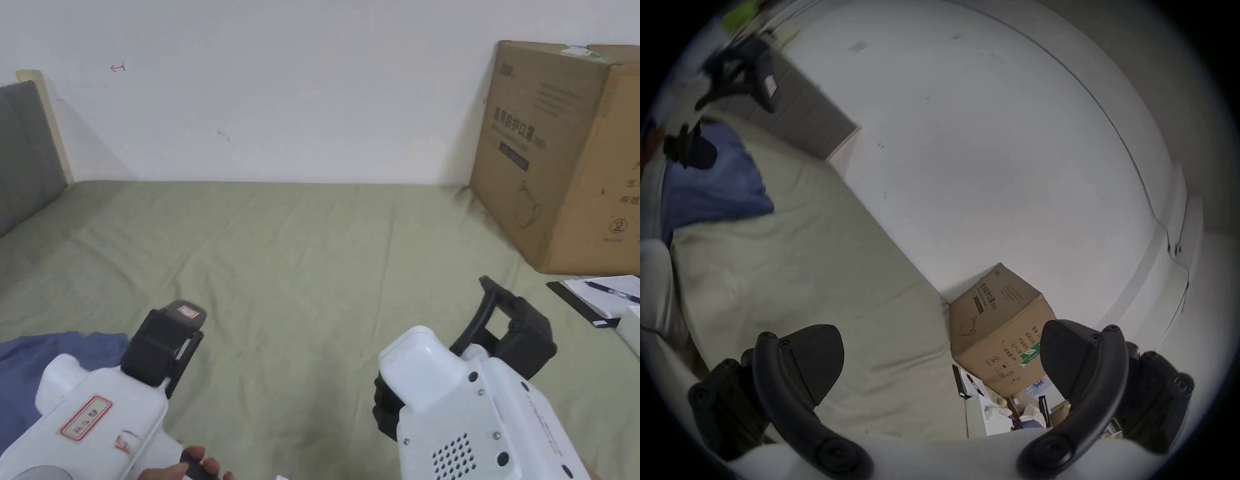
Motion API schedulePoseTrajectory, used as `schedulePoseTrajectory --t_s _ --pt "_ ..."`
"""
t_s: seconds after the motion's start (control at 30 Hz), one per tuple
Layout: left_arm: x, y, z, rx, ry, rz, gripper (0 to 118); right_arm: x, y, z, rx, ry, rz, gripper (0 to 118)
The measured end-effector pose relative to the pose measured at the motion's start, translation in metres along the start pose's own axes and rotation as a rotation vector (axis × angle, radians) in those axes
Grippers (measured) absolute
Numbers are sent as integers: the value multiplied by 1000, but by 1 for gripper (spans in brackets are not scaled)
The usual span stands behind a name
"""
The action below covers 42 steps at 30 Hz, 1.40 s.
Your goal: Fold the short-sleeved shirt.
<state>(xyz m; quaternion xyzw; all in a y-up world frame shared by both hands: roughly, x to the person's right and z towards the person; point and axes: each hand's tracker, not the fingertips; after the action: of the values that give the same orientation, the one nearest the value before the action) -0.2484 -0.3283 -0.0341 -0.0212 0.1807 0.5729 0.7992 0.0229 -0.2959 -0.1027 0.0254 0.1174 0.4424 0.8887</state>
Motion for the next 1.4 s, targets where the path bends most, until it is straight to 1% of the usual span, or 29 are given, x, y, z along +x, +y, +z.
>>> schedulePoseTrajectory --t_s 0.03,0.07,0.1,0.13,0.2,0.23,0.3,0.37,0.4,0.47,0.5,0.53,0.6,0.67,0.77,0.87,0.9,0.93,0.97,1.0,1.03,1.07,1.1,1.13,1.17,1.2,1.23,1.4 --pt "1 1 0 15 45 -41 118 3 -1 0 -1 27 -65 118" --pt "5 2 1 41 64 -115 118 11 0 -1 -12 54 -168 118" --pt "11 2 4 74 59 -186 118 19 -2 -1 -12 60 -267 118" --pt "19 1 7 92 49 -244 118 26 -3 -1 0 44 -334 118" --pt "43 3 12 123 0 -395 118 44 -6 0 20 3 -500 118" --pt "56 4 14 128 -25 -481 118 54 -9 0 21 -6 -578 118" --pt "86 -2 20 153 -70 -726 118 68 -20 1 37 -8 -757 118" --pt "105 -19 25 207 -76 -997 118 74 -30 1 33 -10 -882 118" --pt "109 -29 28 241 -70 -1139 118 75 -36 1 18 -4 -931 118" --pt "107 -49 32 310 -42 -1342 118 76 -45 -1 -18 23 -1034 118" --pt "104 -55 32 329 -13 -1387 118 76 -48 -2 -21 59 -1066 118" --pt "101 -59 31 315 -15 -1398 118 76 -51 -2 -1 80 -1079 118" --pt "99 -61 30 251 -42 -1358 118 75 -49 1 12 52 -1055 118" --pt "99 -57 28 185 -63 -1315 118 75 -44 3 36 15 -999 118" --pt "99 -55 29 210 -58 -1256 118 75 -37 5 52 14 -954 118" --pt "100 -49 31 220 -57 -1208 118 74 -36 5 55 15 -939 118" --pt "100 -47 32 222 -59 -1193 117 73 -36 5 57 31 -936 118" --pt "100 -45 34 219 -57 -1185 114 72 -35 6 57 46 -935 118" --pt "99 -43 35 213 -56 -1168 107 71 -35 6 51 47 -937 116" --pt "98 -42 36 209 -46 -1148 79 70 -34 8 50 45 -940 108" --pt "96 -40 35 199 -49 -1132 49 70 -35 9 58 53 -946 90" --pt "94 -39 35 198 -41 -1123 20 70 -35 9 62 56 -953 58" --pt "92 -40 33 212 -15 -1116 7 69 -33 8 53 28 -963 21" --pt "90 -41 34 229 -8 -1124 4 67 -32 9 47 -16 -967 10" --pt "88 -42 35 244 -5 -1140 0 68 -34 11 59 -14 -968 8" --pt "89 -44 35 252 1 -1158 0 72 -36 11 69 8 -977 0" --pt "89 -43 35 245 -9 -1170 0 74 -36 10 68 29 -982 0" --pt "92 -40 33 220 -28 -1176 0 73 -35 8 57 40 -975 0"
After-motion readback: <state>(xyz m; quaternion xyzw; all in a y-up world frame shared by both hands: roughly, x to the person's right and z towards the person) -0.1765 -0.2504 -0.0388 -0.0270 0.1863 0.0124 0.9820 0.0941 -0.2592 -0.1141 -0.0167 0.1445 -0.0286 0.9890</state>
